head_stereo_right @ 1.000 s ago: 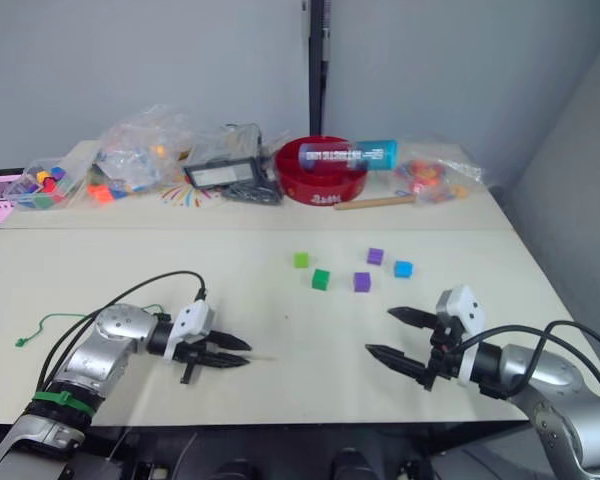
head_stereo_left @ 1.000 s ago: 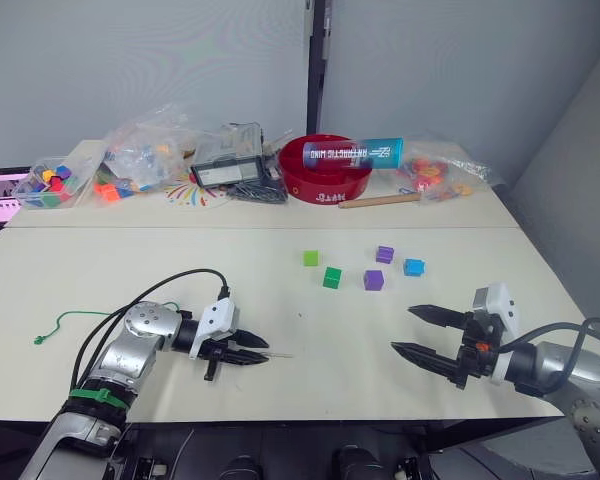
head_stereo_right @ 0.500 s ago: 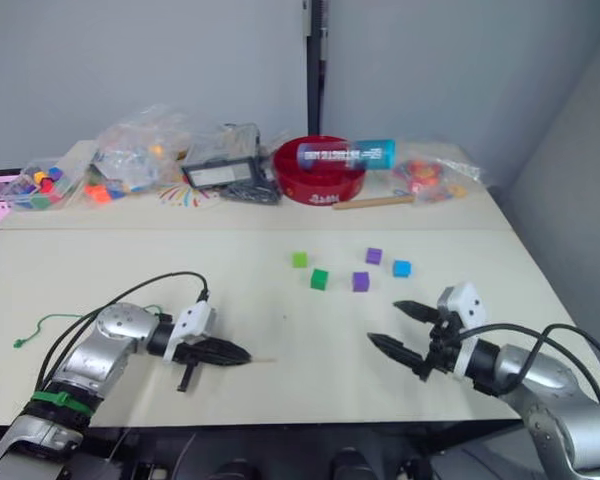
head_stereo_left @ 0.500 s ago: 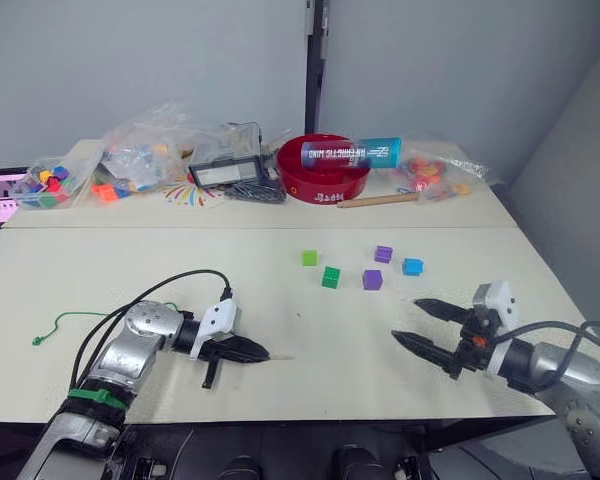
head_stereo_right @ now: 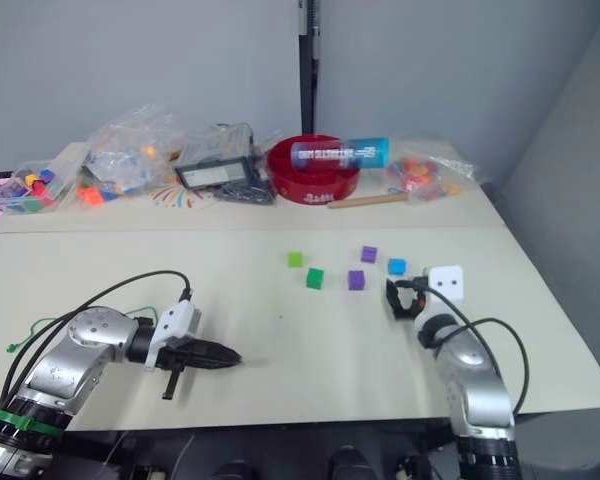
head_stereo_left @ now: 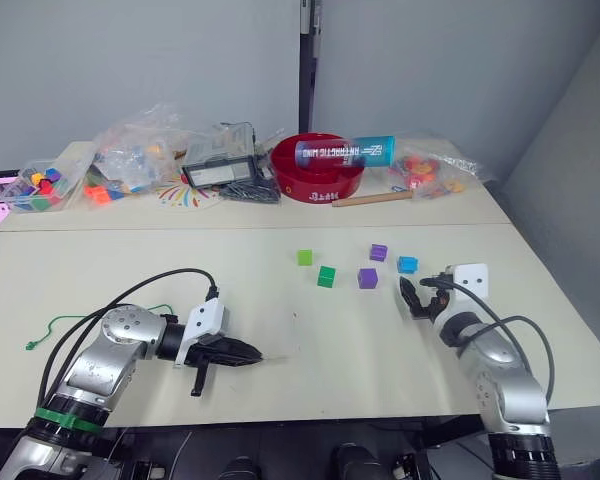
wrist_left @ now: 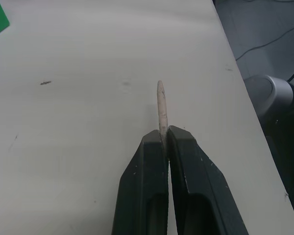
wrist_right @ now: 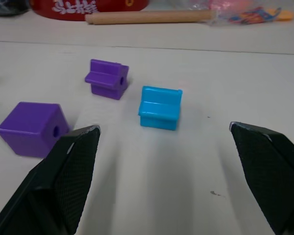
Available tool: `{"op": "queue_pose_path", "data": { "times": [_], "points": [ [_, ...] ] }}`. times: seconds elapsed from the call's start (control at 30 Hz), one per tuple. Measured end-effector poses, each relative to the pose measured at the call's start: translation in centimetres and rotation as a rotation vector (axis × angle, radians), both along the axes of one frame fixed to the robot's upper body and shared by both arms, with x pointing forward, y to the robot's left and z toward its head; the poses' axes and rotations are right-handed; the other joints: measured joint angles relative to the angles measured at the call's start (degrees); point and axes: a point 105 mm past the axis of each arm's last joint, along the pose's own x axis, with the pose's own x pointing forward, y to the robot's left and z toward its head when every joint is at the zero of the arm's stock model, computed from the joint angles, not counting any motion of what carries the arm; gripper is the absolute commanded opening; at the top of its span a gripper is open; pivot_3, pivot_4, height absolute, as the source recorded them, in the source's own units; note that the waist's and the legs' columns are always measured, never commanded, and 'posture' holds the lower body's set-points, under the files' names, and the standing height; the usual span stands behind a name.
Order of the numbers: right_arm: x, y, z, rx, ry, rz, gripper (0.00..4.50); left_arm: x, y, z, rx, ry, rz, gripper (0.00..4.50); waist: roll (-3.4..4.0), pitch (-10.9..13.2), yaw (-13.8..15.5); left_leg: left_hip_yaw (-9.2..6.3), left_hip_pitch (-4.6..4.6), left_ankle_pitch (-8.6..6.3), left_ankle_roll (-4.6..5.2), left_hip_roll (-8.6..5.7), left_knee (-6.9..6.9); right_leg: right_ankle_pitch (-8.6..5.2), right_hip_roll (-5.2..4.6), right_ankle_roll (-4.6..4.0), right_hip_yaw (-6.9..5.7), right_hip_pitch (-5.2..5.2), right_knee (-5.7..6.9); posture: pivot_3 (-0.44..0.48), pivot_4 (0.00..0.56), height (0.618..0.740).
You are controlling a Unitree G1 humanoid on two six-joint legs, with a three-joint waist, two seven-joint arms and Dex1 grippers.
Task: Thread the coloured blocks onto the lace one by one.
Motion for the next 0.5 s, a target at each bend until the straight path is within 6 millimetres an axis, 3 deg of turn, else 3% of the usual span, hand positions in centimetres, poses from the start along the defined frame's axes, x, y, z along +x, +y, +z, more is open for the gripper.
{"op": "queue_pose_path", "data": {
  "times": [0.5],
  "points": [
    [4.7, 1.2, -1.7, 0.003, 0.031, -0.147, 4.50, 0.0, -0.1, 0.1, 0.002, 0.004, 0.006, 0.03, 0.01, 0.01, -0.74, -0.02, 0.00, 0.00, 0.00, 0.01, -0.02, 0.01, 0.01, -0.02, -0.02, -0.02, 0.03, 0.000, 0.150, 0.731]
  ]
}}
